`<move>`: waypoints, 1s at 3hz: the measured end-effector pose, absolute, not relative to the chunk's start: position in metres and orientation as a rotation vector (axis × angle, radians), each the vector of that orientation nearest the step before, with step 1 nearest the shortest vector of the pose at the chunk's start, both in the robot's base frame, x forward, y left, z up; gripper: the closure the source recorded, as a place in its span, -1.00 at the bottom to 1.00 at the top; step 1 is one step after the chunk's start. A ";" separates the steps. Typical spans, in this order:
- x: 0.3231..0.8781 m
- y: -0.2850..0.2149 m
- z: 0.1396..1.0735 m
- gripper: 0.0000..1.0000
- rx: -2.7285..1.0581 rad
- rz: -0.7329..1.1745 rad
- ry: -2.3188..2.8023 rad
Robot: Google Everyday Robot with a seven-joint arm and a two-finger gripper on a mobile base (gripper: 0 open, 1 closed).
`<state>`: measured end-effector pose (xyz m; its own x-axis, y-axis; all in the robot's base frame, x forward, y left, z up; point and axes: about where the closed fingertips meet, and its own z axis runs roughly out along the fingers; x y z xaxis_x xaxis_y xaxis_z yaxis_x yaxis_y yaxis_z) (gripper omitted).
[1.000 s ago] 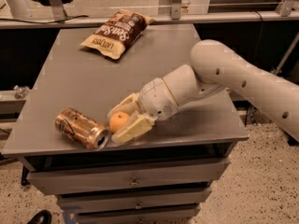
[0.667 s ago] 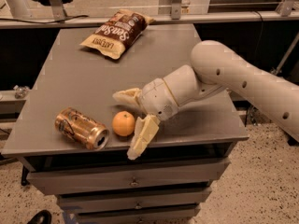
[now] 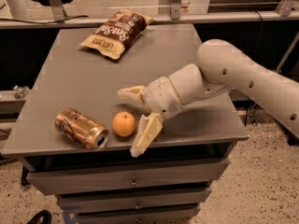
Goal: Move orange near orange can
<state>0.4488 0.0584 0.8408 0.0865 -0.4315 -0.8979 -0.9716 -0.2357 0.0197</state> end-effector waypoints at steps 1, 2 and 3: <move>0.472 0.023 0.859 -1.00 -1.670 1.014 1.420; 0.503 -0.032 0.887 -1.00 -1.585 0.896 1.451; 0.538 -0.087 0.920 -1.00 -1.499 0.787 1.466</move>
Offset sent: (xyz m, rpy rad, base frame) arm 0.1033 -0.1816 0.0964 0.0320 -0.2109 -0.3825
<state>0.5378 -0.0874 0.9203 0.1059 -0.4340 -0.8947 -0.9856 0.0737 -0.1524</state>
